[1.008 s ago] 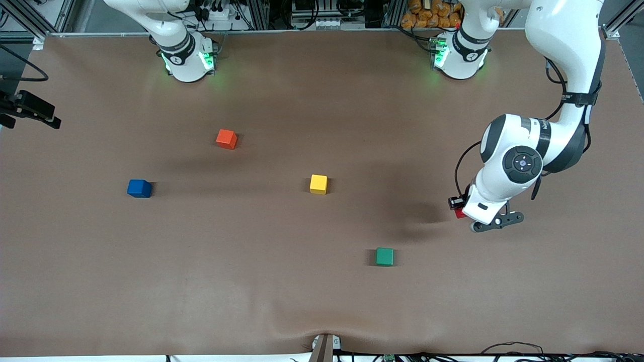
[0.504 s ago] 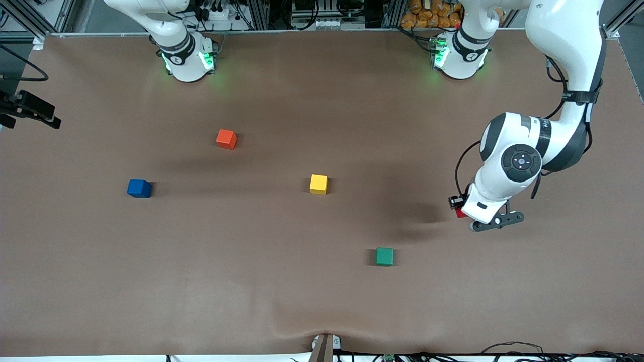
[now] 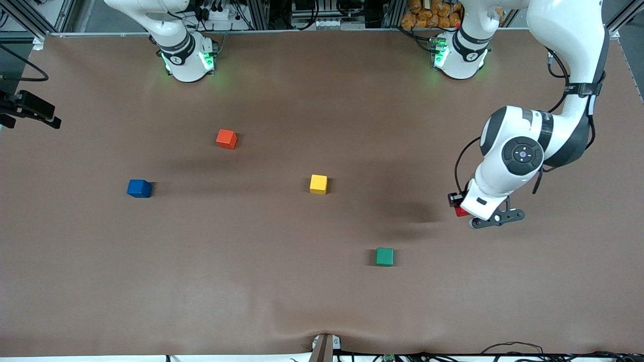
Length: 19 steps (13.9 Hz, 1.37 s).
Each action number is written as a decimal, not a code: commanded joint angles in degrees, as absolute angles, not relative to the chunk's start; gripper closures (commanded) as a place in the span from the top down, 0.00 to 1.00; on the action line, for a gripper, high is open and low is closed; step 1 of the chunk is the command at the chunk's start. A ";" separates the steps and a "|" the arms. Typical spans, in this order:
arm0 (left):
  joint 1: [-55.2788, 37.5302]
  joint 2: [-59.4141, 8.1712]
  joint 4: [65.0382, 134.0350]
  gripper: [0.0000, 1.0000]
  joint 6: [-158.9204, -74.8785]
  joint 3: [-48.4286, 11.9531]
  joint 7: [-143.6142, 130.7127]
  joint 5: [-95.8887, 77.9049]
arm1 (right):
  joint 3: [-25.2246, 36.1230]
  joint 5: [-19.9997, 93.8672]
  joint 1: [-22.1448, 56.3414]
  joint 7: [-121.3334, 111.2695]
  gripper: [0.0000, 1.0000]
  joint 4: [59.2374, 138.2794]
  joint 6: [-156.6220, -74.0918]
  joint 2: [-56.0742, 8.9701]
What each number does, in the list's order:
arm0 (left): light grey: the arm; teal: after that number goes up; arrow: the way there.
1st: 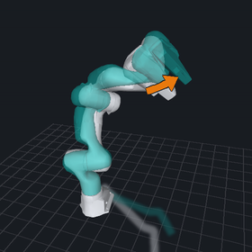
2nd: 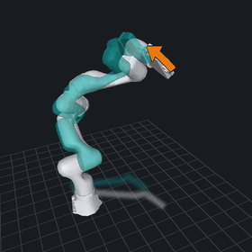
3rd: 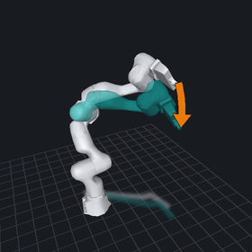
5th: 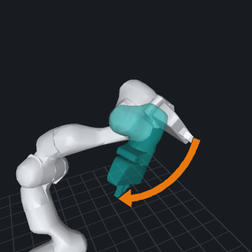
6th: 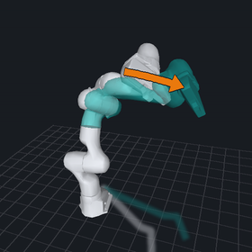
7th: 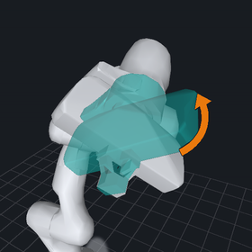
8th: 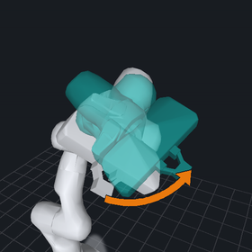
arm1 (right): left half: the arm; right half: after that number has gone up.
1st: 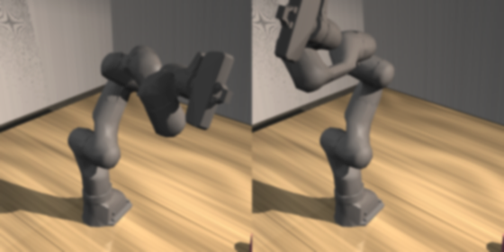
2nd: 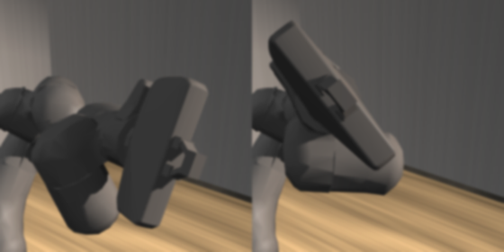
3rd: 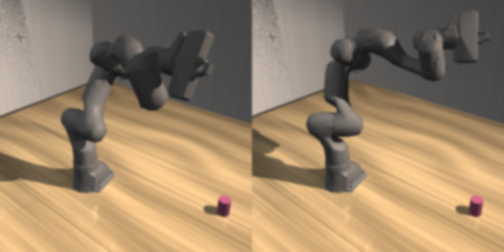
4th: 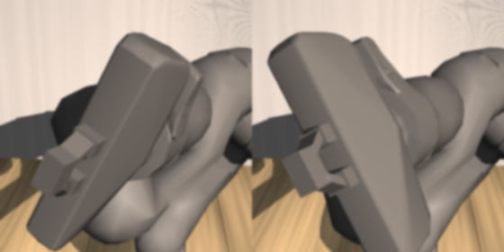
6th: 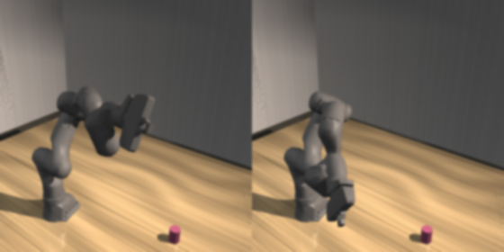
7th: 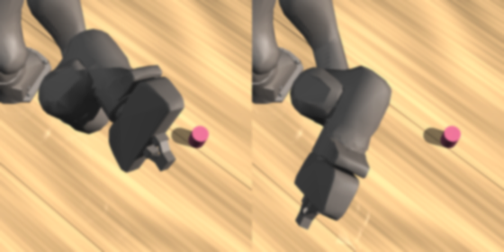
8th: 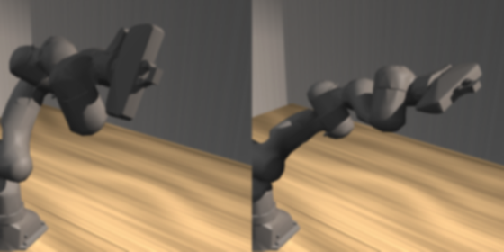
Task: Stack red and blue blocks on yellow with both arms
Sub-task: 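Carry the red cube with the left gripper over the yellow cube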
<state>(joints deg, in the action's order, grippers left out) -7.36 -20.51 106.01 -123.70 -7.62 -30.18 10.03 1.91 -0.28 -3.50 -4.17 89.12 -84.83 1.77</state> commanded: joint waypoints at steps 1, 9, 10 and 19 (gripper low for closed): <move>-7.38 -18.72 106.79 0.00 -122.78 -9.31 -29.97 11.34 | 1.41 0.62 -4.31 -3.78 1.00 90.00 -84.73 2.81; -8.52 -19.07 105.65 0.00 -122.78 -16.16 -30.23 11.25 | 1.41 0.62 -4.39 -3.78 1.00 90.00 -84.73 2.81; -9.48 -19.25 104.77 0.00 -122.78 -16.17 -30.15 11.25 | 1.41 0.62 -4.39 -3.78 1.00 90.00 -84.73 2.81; -22.22 -32.33 86.06 0.00 -114.26 -16.08 -30.94 10.99 | 1.41 0.62 -4.31 -3.78 1.00 89.91 -84.99 2.72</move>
<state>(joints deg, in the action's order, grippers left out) -19.80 -27.51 93.15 -117.36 -16.33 -30.52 10.06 1.90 -0.28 -3.50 -4.17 89.15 -84.83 1.77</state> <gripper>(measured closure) 0.445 0.000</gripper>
